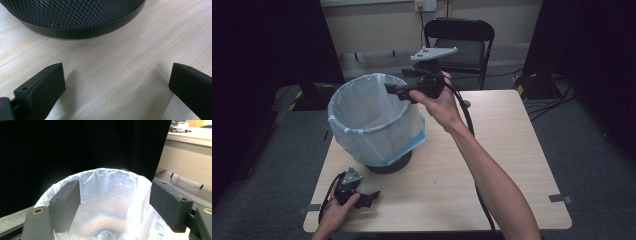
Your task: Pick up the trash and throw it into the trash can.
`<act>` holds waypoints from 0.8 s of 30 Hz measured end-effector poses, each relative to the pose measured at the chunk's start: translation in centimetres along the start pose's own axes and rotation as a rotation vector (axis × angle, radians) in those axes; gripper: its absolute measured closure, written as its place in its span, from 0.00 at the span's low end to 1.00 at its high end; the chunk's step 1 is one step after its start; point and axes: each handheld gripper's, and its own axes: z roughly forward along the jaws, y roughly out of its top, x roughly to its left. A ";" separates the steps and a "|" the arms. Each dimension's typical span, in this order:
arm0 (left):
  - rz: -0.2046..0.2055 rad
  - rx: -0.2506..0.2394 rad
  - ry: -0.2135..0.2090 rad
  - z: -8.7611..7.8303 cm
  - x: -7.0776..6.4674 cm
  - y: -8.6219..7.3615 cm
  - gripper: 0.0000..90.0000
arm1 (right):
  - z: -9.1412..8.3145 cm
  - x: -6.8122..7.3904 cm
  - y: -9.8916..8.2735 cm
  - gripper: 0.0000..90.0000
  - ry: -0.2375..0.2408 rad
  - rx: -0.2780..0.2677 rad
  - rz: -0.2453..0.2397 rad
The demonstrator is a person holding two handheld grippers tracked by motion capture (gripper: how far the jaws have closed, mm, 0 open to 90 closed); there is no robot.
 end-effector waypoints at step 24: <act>0.000 0.000 0.000 0.0 0.0 0.0 0.00 | -8.0 -3.4 -5.1 0.28 -0.166 0.023 0.035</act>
